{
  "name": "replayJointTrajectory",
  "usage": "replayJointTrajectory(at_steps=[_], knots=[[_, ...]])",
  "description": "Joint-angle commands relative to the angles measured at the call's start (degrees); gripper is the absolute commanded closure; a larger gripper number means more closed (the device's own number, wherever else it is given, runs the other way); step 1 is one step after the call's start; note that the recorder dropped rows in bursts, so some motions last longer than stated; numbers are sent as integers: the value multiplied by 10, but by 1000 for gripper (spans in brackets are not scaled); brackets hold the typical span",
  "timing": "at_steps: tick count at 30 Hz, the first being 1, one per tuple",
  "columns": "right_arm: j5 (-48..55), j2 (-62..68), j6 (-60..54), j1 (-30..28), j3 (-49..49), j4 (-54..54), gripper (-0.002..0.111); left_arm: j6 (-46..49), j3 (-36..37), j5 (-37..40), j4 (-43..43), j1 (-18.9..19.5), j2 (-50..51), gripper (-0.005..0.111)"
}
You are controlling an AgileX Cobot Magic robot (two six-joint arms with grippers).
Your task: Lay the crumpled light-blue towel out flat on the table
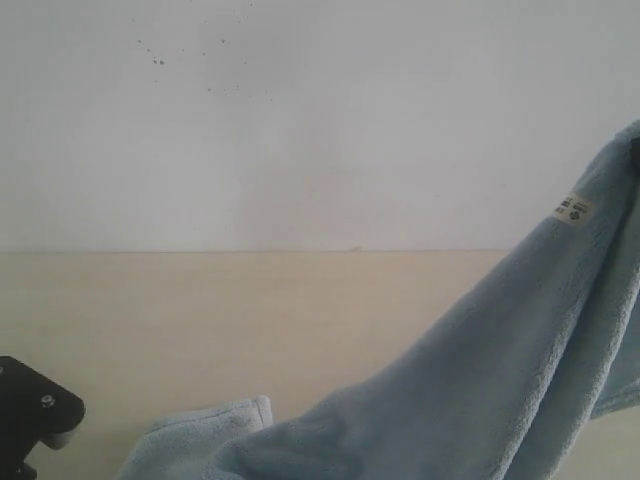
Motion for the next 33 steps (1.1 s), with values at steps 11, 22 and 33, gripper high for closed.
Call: replayJointTrajectory(at_steps=[11,22,33], knots=[[-3,-2,-3,1,-5,-2,108,-86,-31,-33,103,26,110,47],[-4,-2,-3,1,-5,-2,108,-135,-32,-119,133,26,175,47],[-2,-2,-3,1,-5,-2,108,-159,-88,-246,110,22,191,47]])
